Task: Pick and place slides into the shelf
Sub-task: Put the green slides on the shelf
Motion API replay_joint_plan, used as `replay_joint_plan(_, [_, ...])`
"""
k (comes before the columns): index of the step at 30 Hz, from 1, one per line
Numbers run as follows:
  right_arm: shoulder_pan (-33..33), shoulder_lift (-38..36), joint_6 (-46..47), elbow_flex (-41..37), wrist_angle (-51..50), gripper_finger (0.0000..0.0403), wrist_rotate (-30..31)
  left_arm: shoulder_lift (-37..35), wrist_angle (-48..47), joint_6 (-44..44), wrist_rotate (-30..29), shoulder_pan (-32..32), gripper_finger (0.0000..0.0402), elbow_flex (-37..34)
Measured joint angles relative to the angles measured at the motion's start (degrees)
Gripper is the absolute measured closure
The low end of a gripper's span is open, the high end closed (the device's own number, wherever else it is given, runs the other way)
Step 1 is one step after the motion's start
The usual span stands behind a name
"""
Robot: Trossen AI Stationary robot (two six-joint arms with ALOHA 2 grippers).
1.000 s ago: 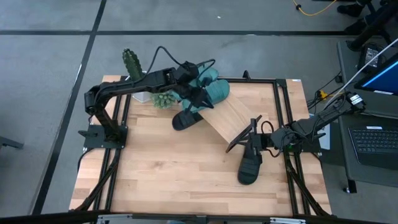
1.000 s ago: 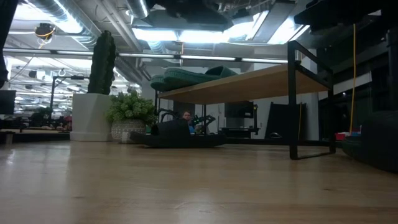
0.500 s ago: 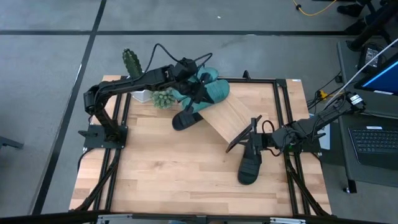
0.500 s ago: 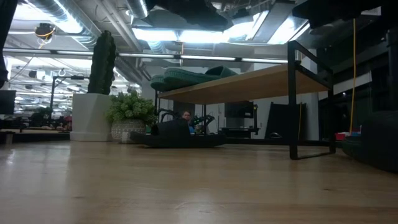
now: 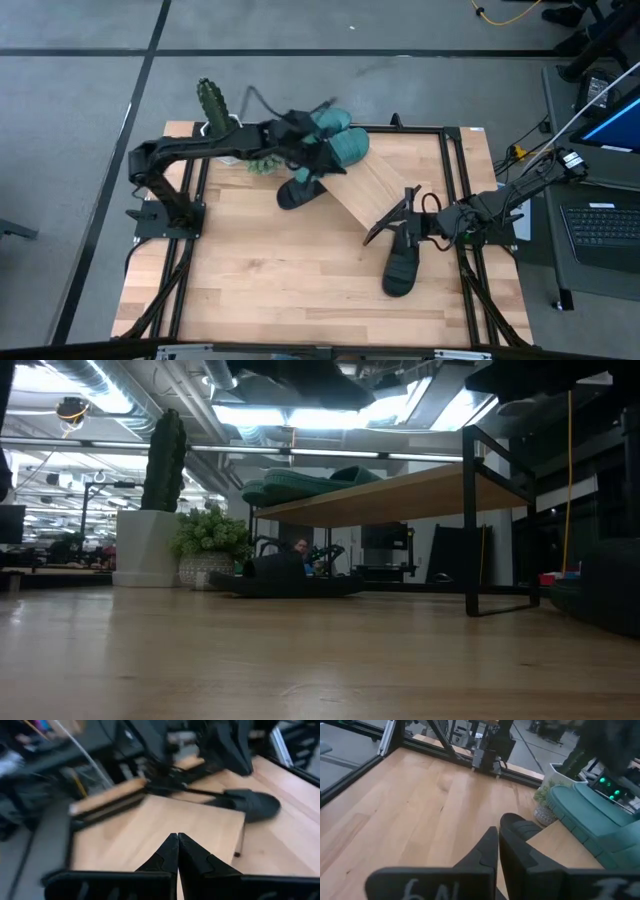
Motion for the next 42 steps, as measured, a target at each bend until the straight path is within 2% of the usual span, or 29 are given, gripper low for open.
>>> replay_joint_plan(5, [0.0,0.0,0.1,0.0,0.8,0.0384,0.0,-9.2,2.4,-3.8,2.6,1.5,0.0401,-5.8])
replay_joint_plan(9, [-0.5,0.0,-2.9,0.2,3.5,0.0384,3.0,-18.3,10.5,-7.6,1.7,1.8,0.0401,-16.5])
replay_joint_plan(12, [-2.7,0.0,-4.4,3.4,0.1,0.0385,5.3,-23.5,17.6,-10.6,-0.9,1.7,0.0401,-25.1])
replay_joint_plan(15, [-6.4,0.1,-2.1,8.8,-7.6,0.0395,3.4,-27.7,24.0,-13.3,-1.8,1.7,0.0401,-31.8])
replay_joint_plan(22, [-18.2,3.9,4.6,19.4,-24.2,0.0397,-8.6,-32.0,28.1,-14.9,-2.5,1.8,0.0402,-38.7])
replay_joint_plan(27, [-26.8,9.1,5.9,23.8,-32.5,0.0399,-16.1,-32.3,28.1,-13.5,-10.2,2.0,0.0401,-39.4])
replay_joint_plan(29, [-30.4,11.4,5.9,25.6,-34.6,0.0399,-20.3,-32.3,28.0,-13.4,-11.2,2.6,0.0401,-39.5])
replay_joint_plan(33, [-37.2,15.9,3.5,29.1,-36.8,0.04,-29.5,-32.3,28.0,-13.5,-9.6,3.8,0.0401,-39.5])
replay_joint_plan(38, [-42.8,21.2,1.5,32.6,-41.4,0.0401,-32.7,-32.3,27.3,-14.8,-9.2,5.3,0.0401,-39.5])
replay_joint_plan(42, [-45.6,24.7,1.0,32.9,-41.1,0.0401,-37.8,-32.3,26.6,-14.8,-9.1,5.7,0.0401,-39.5])
